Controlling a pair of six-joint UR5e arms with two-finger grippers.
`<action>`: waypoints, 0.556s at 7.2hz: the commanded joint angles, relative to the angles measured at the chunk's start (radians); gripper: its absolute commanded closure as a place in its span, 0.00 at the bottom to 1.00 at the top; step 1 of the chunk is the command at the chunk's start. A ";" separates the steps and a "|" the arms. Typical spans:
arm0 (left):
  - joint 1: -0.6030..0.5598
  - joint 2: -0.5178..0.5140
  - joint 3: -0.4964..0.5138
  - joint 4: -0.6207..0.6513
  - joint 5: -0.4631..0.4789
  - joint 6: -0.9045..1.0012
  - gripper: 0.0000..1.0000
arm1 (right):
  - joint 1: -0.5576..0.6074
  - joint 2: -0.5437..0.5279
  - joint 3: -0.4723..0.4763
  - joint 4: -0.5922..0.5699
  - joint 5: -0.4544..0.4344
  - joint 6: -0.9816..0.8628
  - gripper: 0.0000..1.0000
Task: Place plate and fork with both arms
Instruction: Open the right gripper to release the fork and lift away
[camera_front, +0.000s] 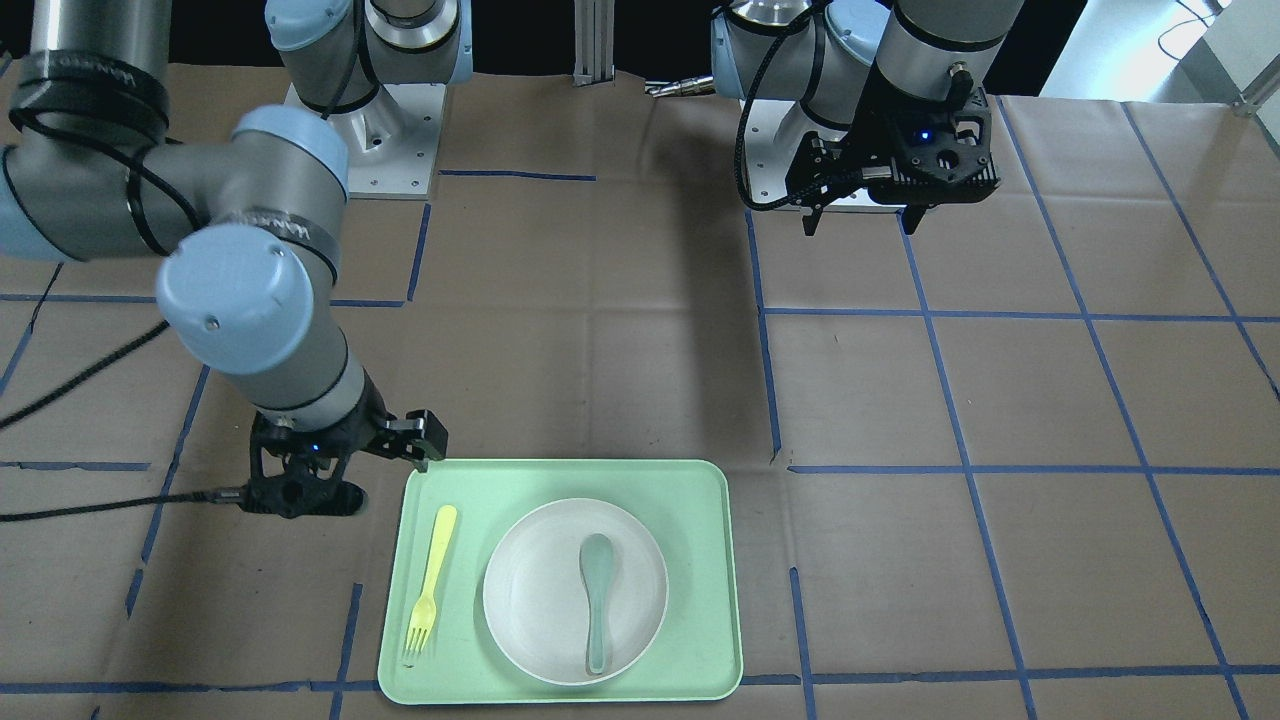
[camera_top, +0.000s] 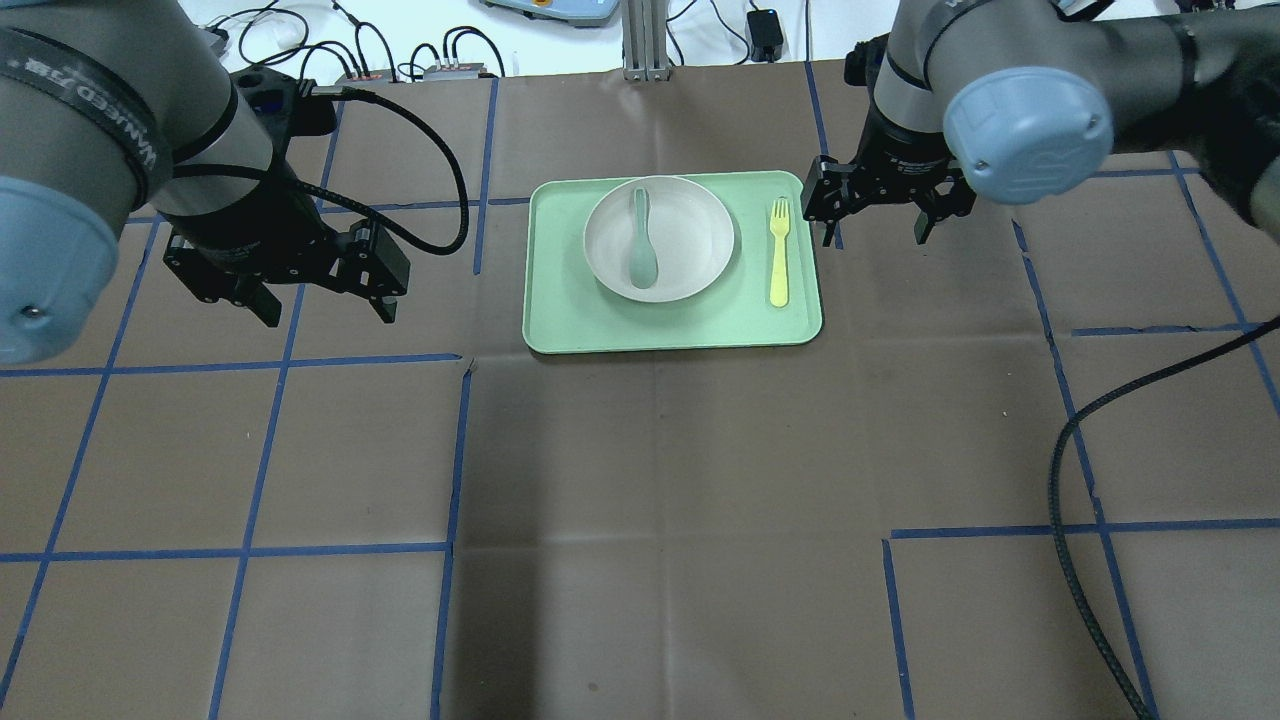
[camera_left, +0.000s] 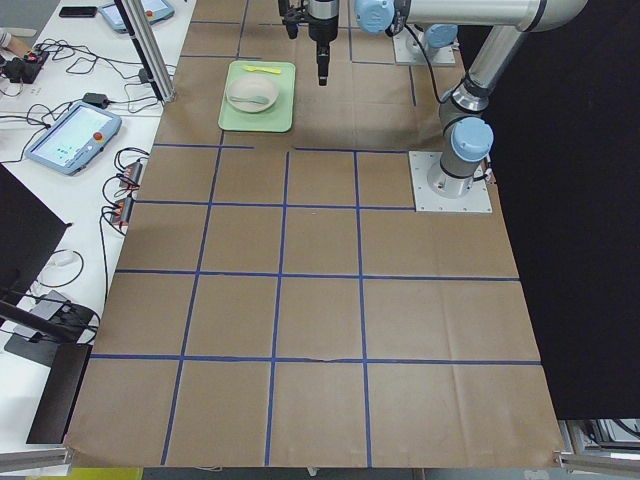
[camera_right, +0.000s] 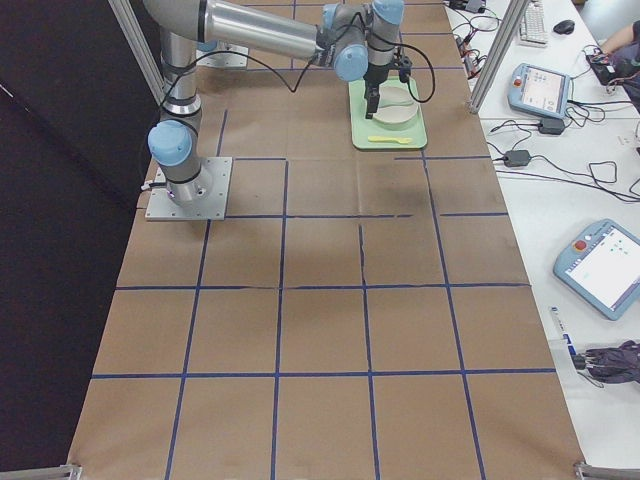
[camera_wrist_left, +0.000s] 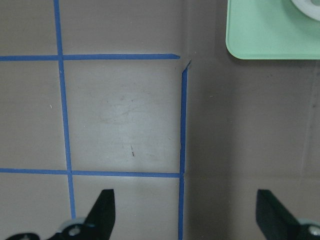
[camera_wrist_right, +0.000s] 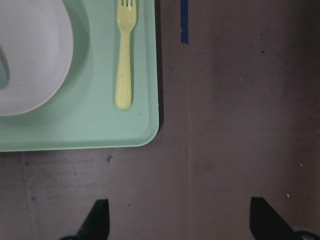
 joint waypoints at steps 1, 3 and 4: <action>0.003 -0.003 -0.017 0.002 -0.048 0.000 0.00 | -0.015 -0.122 0.018 0.125 0.000 -0.006 0.00; 0.003 0.008 -0.024 0.002 -0.048 0.001 0.00 | -0.026 -0.177 0.009 0.190 0.006 -0.006 0.00; 0.003 0.008 -0.024 0.002 -0.048 0.003 0.00 | -0.034 -0.182 0.001 0.201 0.007 -0.008 0.00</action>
